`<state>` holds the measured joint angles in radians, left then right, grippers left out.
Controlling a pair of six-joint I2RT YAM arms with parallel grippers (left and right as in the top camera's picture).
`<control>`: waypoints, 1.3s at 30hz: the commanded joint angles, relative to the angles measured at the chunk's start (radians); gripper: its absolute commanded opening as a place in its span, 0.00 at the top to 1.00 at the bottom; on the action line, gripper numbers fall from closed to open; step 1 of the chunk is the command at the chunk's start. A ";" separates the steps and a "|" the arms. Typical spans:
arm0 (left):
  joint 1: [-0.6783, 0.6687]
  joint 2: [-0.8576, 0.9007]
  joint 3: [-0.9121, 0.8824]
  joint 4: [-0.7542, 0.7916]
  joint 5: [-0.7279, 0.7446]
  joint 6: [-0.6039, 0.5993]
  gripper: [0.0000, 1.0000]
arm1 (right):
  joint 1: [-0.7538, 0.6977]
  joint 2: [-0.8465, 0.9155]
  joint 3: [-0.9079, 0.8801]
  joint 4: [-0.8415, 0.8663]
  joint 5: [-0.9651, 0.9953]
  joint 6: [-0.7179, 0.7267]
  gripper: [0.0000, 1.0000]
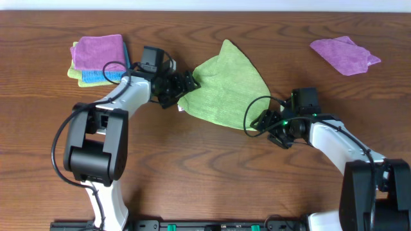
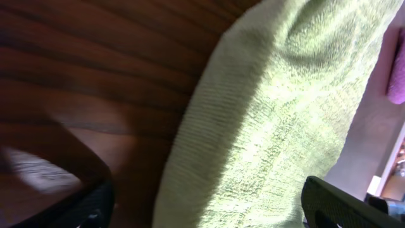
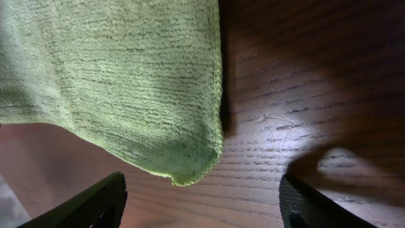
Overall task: Fold the cloth
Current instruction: 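Grasp the green cloth's two near corners with both grippers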
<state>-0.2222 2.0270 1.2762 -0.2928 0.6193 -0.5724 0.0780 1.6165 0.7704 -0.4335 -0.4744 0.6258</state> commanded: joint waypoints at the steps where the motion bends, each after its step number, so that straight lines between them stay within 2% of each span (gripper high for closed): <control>1: -0.023 0.013 0.014 -0.002 -0.049 -0.005 0.00 | 0.011 -0.008 -0.007 0.003 0.003 0.033 0.22; 2: -0.026 0.013 0.014 -0.002 -0.051 -0.005 0.08 | 0.013 -0.008 -0.007 0.004 0.003 0.036 0.22; 7: -0.034 0.013 0.013 -0.002 -0.055 -0.005 0.17 | 0.048 -0.008 -0.018 0.039 0.047 0.091 0.19; 10: -0.034 0.013 0.013 -0.026 -0.078 -0.005 0.34 | 0.075 -0.006 -0.035 0.083 0.060 0.122 0.17; 12: -0.035 0.013 0.012 -0.039 -0.085 -0.004 0.35 | 0.088 -0.002 -0.042 0.105 0.067 0.132 0.17; 15: -0.035 0.013 0.004 -0.039 -0.086 -0.004 0.46 | 0.108 0.019 -0.044 0.117 0.099 0.156 0.16; 22: -0.035 0.013 -0.010 -0.039 -0.106 -0.004 0.73 | 0.128 0.130 -0.044 0.209 0.101 0.167 0.18; 26: -0.035 0.013 -0.017 -0.038 -0.115 -0.004 0.92 | 0.128 0.164 -0.044 0.249 0.104 0.190 0.20; 28: -0.035 0.013 -0.018 -0.038 -0.125 -0.003 0.94 | 0.128 0.167 -0.044 0.250 0.112 0.189 0.21; 31: -0.035 0.013 -0.018 -0.035 -0.130 -0.003 0.94 | 0.128 0.168 -0.044 0.249 0.112 0.189 0.31; 32: -0.035 0.013 -0.018 -0.032 -0.130 -0.003 0.94 | 0.128 0.168 -0.044 0.249 0.112 0.189 0.39; 33: -0.035 0.013 -0.018 -0.029 -0.129 -0.003 0.94 | 0.128 0.168 -0.044 0.246 0.114 0.189 0.52; 34: -0.035 0.013 -0.018 -0.026 -0.129 -0.003 0.94 | 0.128 0.168 -0.044 0.242 0.126 0.189 0.77; 35: -0.035 0.013 -0.018 -0.023 -0.129 -0.003 0.94 | 0.128 0.168 -0.044 0.237 0.136 0.189 0.89; 36: -0.034 0.013 -0.018 -0.020 -0.129 0.000 0.94 | 0.128 0.168 -0.044 0.235 0.139 0.188 0.96; 39: -0.033 0.013 -0.018 -0.020 -0.125 0.015 0.94 | 0.126 0.168 -0.044 0.237 0.139 0.159 0.99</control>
<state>-0.2535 2.0274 1.2709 -0.3122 0.5076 -0.5777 0.1959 1.7390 0.7654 -0.1719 -0.4152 0.8078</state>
